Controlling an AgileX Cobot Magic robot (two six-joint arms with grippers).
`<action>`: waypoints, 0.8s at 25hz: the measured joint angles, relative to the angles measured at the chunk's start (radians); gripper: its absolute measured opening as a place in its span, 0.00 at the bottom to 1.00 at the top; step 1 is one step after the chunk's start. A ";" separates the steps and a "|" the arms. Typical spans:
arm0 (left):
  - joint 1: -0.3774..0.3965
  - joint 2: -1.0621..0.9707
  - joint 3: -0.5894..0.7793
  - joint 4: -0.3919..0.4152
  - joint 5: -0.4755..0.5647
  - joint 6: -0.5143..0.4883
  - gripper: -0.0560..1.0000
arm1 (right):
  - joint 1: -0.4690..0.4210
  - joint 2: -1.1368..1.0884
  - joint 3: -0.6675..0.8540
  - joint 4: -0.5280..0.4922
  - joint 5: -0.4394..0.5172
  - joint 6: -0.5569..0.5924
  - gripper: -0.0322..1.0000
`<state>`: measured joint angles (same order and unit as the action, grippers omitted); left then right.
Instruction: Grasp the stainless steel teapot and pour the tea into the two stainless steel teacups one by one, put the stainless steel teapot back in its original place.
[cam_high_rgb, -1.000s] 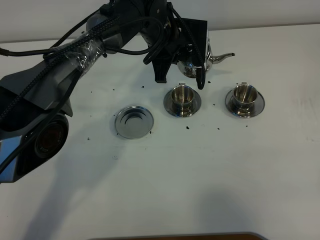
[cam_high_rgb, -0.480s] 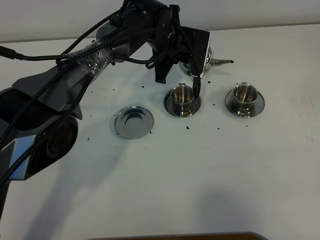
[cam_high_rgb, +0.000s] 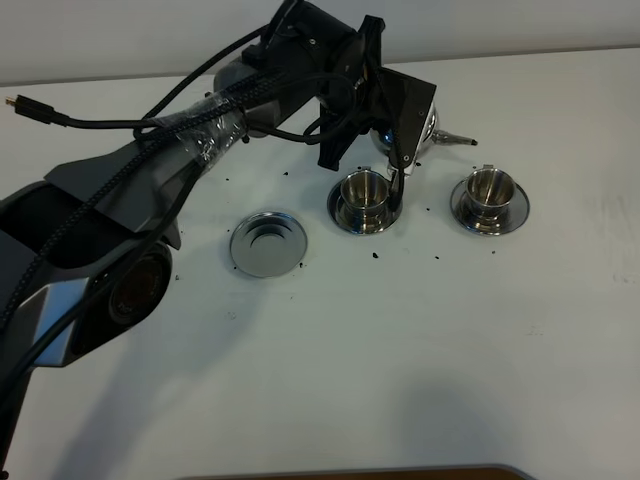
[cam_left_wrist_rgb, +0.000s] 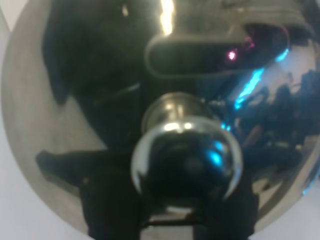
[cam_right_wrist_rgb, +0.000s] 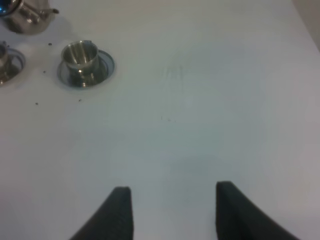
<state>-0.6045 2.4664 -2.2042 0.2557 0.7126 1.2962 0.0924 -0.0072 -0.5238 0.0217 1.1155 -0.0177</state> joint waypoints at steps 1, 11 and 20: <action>-0.002 0.007 0.000 0.019 -0.008 0.000 0.29 | 0.000 0.000 0.000 0.000 0.000 0.000 0.40; -0.016 0.030 0.000 0.090 -0.108 0.020 0.29 | 0.000 0.000 0.000 0.000 0.000 0.000 0.40; -0.027 0.030 0.000 0.123 -0.168 0.071 0.29 | 0.000 0.000 0.000 0.000 0.000 0.000 0.40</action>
<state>-0.6311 2.4966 -2.2042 0.3785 0.5449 1.3669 0.0924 -0.0072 -0.5238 0.0217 1.1155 -0.0177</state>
